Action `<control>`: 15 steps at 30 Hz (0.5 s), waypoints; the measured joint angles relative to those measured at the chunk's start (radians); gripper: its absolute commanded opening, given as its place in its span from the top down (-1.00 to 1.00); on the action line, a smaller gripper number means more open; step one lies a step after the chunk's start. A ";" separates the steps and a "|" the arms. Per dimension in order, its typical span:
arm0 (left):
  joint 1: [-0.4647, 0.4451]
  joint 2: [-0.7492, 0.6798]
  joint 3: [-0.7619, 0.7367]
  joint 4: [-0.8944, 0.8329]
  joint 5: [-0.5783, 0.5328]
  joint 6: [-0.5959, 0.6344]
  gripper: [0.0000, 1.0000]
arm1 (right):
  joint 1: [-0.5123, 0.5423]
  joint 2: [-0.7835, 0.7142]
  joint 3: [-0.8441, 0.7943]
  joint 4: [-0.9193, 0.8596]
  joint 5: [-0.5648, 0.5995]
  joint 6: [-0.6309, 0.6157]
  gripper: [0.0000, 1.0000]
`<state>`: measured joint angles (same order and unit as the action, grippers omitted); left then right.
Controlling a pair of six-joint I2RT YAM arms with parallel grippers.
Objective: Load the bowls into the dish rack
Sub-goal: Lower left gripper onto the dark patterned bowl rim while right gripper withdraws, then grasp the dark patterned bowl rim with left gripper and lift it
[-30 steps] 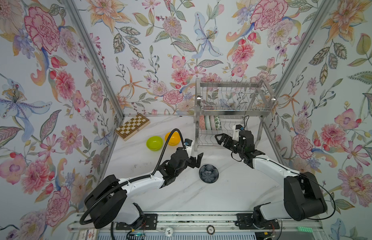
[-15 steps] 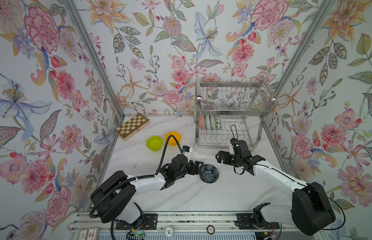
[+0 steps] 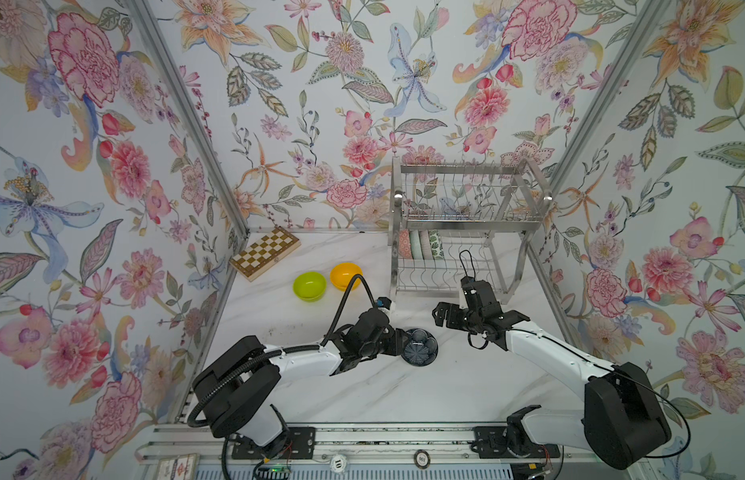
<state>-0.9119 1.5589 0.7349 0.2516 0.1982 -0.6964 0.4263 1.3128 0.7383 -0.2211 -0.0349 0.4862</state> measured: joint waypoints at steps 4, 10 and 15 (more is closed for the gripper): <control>-0.005 0.042 0.032 -0.055 -0.005 0.016 0.14 | 0.000 0.000 0.000 0.000 0.014 -0.012 -0.98; -0.023 0.105 0.114 -0.173 -0.047 0.061 0.27 | 0.000 0.000 0.000 0.002 0.026 -0.019 -0.98; -0.038 0.119 0.156 -0.245 -0.075 0.101 0.45 | 0.000 0.000 0.000 0.010 0.028 -0.019 -0.98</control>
<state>-0.9501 1.6779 0.8913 0.0067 0.1230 -0.5953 0.4263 1.3125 0.7383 -0.2111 -0.0067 0.4667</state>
